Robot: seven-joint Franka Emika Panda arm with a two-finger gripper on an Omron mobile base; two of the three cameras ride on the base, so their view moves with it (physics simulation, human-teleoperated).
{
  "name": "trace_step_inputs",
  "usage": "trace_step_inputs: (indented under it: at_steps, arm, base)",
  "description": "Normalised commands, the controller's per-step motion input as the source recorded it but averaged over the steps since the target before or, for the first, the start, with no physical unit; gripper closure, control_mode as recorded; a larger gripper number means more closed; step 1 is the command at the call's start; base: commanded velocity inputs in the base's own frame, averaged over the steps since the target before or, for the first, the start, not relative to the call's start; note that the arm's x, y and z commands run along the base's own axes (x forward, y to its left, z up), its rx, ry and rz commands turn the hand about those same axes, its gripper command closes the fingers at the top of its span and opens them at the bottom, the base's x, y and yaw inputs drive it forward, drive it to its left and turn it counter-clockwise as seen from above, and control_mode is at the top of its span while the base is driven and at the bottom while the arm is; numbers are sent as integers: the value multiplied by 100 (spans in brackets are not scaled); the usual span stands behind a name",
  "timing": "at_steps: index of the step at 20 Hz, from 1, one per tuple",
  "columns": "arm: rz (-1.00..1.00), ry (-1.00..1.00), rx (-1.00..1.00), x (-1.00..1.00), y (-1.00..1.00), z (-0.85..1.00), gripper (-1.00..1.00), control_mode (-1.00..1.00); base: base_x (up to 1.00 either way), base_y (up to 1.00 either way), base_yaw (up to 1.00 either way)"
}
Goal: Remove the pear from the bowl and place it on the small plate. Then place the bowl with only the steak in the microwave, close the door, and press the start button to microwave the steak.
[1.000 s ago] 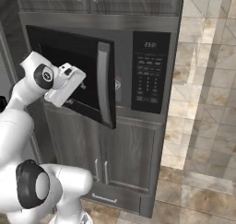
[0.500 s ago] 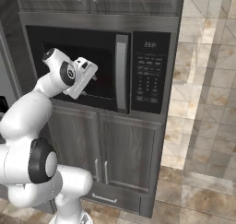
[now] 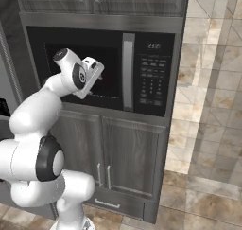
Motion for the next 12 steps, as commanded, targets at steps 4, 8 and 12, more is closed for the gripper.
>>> trace_step_inputs:
  at_steps: [4,8,12]
  arm:
    - [14,11,0,35,0,-3,-100,-100]
    - [9,0,0,-81,-6,9,-100,-100]
    - [7,0,0,-99,-24,11,-100,-100]
  base:
    - [0,0,0]
    - [0,0,0]
    - [0,0,0]
